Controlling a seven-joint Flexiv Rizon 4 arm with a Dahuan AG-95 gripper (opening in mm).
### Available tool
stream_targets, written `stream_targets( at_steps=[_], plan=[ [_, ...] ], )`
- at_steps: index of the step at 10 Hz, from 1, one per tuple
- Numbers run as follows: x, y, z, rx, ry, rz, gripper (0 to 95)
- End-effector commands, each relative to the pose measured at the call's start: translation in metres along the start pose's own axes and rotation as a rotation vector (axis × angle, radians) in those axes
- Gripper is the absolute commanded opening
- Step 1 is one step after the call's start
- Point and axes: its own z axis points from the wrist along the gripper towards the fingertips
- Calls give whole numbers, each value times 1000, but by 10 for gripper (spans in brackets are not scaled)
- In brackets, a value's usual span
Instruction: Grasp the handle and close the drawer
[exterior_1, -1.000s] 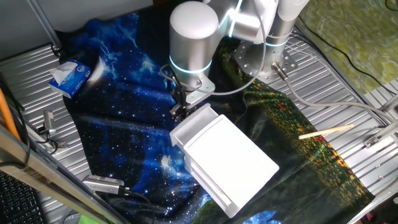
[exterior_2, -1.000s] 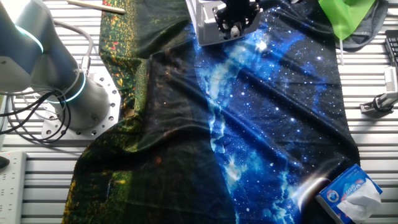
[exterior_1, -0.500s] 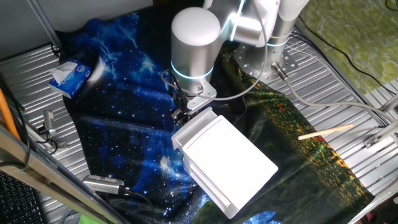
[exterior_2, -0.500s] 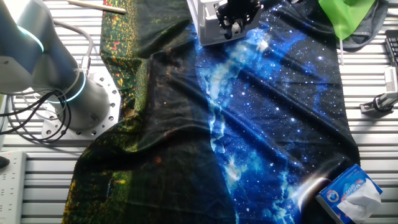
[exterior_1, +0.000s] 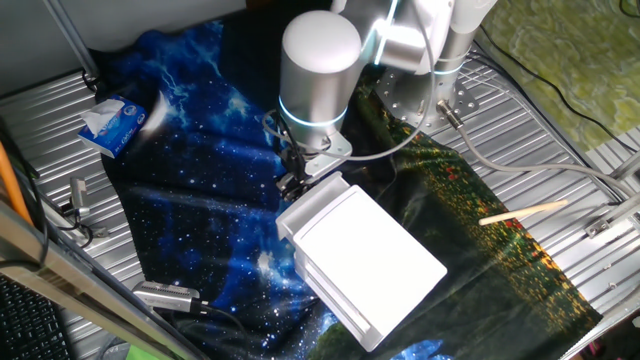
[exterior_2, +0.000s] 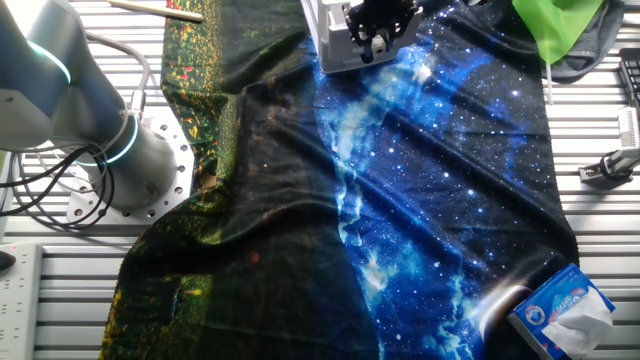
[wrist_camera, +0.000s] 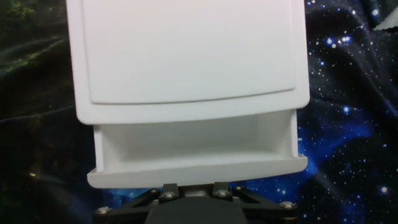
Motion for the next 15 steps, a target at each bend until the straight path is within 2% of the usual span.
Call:
stream_targets(
  at_steps=[1,3,4,5,7,9,13,15],
  plan=[
    [1,-1,0,12,0,-9,0],
    [1,-1,0,24,4,-18,0],
    [1,-1,0,29,-1,-24,0],
    [1,-1,0,35,-25,-31,0],
    [1,-1,0,41,-13,-73,0],
    [1,-1,0,47,-34,-102,0],
    [1,-1,0,46,-31,-115,0],
    [1,-1,0,42,-24,-87,0]
  ],
)
